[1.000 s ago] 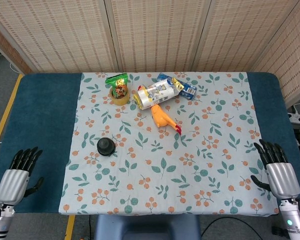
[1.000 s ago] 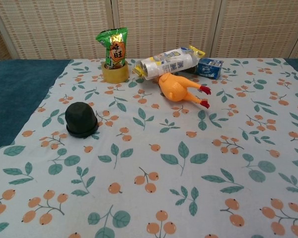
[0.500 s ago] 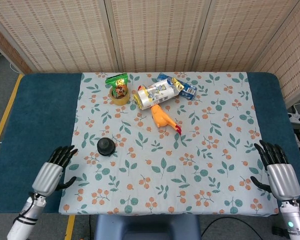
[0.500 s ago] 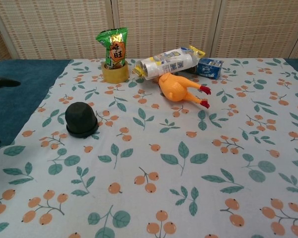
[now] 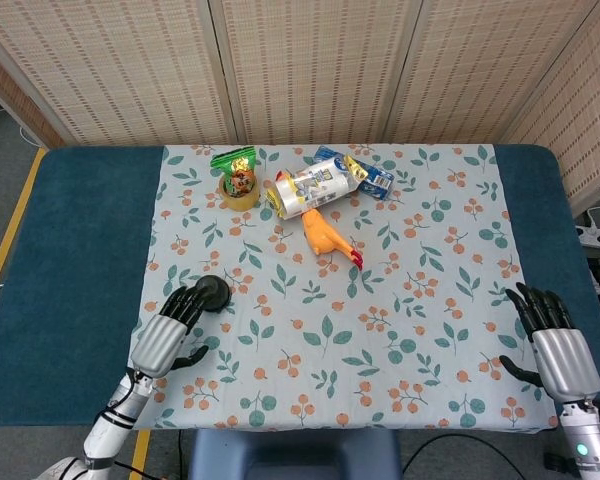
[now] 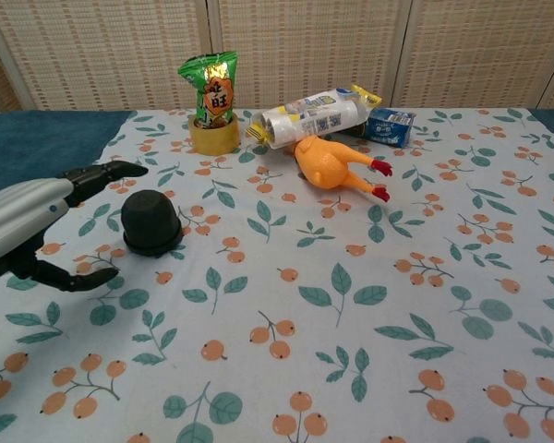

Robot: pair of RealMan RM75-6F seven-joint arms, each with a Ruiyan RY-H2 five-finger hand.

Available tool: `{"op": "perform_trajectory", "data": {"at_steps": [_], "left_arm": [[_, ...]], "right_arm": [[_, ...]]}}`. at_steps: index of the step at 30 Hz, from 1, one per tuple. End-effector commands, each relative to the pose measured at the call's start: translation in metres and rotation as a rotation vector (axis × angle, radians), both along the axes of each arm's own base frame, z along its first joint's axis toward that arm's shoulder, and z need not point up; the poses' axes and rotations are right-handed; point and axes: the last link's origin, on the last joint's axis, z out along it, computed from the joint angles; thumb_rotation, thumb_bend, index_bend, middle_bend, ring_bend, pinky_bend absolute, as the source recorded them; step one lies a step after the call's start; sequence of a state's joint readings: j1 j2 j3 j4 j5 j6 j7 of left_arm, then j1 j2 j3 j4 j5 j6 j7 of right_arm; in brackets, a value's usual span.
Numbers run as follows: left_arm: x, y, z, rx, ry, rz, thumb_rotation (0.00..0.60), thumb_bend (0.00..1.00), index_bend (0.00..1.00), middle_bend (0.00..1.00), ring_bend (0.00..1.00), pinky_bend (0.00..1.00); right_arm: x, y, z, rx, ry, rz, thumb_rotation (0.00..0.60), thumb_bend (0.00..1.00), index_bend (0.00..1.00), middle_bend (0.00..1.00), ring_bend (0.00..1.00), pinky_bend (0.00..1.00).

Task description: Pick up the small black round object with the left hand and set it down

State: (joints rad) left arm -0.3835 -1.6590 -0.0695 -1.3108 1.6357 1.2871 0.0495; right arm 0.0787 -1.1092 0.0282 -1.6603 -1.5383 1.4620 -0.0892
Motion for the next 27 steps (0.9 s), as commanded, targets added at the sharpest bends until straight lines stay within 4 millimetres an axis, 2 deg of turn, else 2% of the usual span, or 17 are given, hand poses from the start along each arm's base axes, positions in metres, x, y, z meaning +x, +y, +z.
{"op": "perform_trajectory", "data": {"at_steps": [1, 11, 19, 27], "left_arm": [[0.009, 0.009, -0.015, 0.03, 0.028, -0.036, 0.6, 0.27, 0.0, 0.0, 0.0, 0.06], [0.017, 0.025, -0.048, 0.09, 0.221, -0.13, 0.6, 0.27, 0.0, 0.0, 0.0, 0.05], [0.02, 0.037, -0.059, 0.142, 0.308, -0.151, 0.6, 0.27, 0.0, 0.0, 0.0, 0.04], [0.013, 0.048, -0.069, 0.135, 0.406, -0.131, 0.6, 0.27, 0.0, 0.0, 0.0, 0.04]], "right_arm": [[0.0, 0.0, 0.0, 0.002, 0.0, 0.001, 0.6, 0.09, 0.0, 0.0, 0.0, 0.0], [0.0, 0.001, 0.002, 0.004, -0.009, -0.002, 0.6, 0.09, 0.0, 0.0, 0.0, 0.0], [-0.002, 0.003, 0.003, 0.029, -0.026, -0.03, 0.6, 0.09, 0.0, 0.0, 0.0, 0.0], [-0.001, 0.004, 0.006, 0.051, -0.055, -0.023, 0.6, 0.09, 0.0, 0.0, 0.0, 0.0]]}}
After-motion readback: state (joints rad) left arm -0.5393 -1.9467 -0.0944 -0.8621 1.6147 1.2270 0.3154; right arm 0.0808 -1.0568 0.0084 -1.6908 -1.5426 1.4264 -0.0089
